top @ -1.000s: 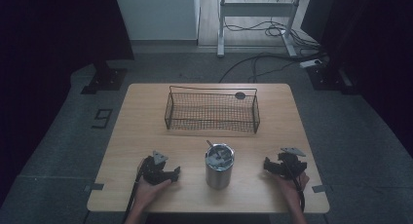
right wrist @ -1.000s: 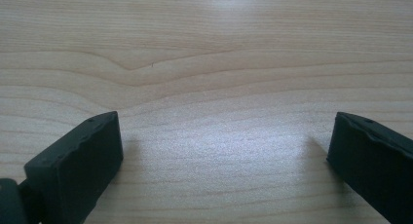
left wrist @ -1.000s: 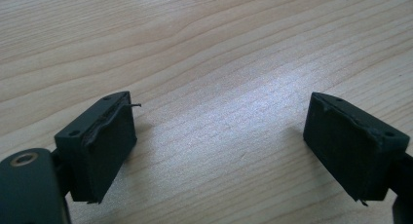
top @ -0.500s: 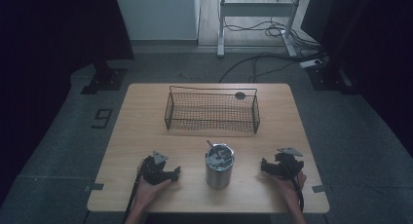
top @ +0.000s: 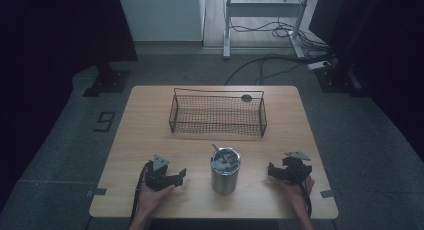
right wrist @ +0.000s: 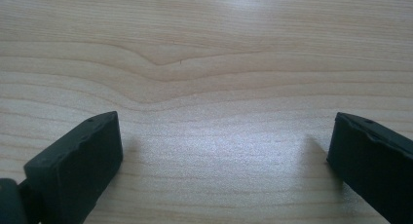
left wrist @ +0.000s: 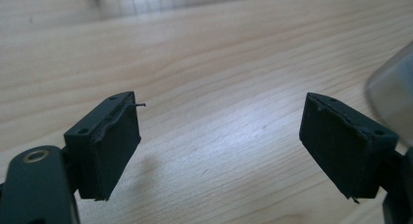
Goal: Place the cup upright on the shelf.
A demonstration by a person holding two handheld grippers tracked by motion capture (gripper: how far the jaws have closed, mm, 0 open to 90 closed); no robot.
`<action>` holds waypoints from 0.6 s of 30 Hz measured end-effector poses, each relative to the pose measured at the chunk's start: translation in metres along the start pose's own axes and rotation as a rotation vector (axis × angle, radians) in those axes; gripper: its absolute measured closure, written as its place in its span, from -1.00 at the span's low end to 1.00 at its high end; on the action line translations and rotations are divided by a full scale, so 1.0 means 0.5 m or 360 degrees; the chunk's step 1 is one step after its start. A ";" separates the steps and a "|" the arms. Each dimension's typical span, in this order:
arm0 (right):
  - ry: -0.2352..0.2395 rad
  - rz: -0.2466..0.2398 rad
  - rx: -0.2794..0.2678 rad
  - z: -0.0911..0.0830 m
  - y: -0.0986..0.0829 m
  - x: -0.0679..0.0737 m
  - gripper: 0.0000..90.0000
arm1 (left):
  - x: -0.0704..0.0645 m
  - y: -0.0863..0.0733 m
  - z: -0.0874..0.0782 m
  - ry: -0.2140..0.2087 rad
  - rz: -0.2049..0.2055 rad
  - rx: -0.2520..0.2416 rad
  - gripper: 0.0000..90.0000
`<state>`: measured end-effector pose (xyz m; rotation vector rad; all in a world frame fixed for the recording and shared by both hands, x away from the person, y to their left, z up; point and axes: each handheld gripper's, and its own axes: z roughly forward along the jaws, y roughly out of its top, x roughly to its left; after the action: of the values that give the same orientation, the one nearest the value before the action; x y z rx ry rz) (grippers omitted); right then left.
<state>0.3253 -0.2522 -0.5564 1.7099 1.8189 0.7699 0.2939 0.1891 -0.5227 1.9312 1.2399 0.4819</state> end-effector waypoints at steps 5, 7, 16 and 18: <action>-0.0009 0.0000 -0.0003 0.000 0.000 -0.001 -1.00 | -0.013 0.019 -0.035 -0.0070 -0.0011 -0.0119 -0.68; -0.0011 0.0009 0.0001 0.000 0.000 -0.001 -1.00 | -0.018 0.025 -0.046 -0.0085 -0.0005 -0.0142 -0.68; -0.0014 0.0013 0.0000 0.000 0.000 -0.001 -1.00 | -0.045 0.038 -0.065 -0.0137 0.0044 -0.0183 -0.72; -0.0015 0.0019 0.0001 0.000 0.000 -0.001 -1.00 | -0.054 0.040 -0.068 -0.0150 0.0055 -0.0194 -0.72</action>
<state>0.3252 -0.2528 -0.5564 1.7235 1.8043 0.7649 0.2706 0.1745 -0.4834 1.8532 1.0936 0.4680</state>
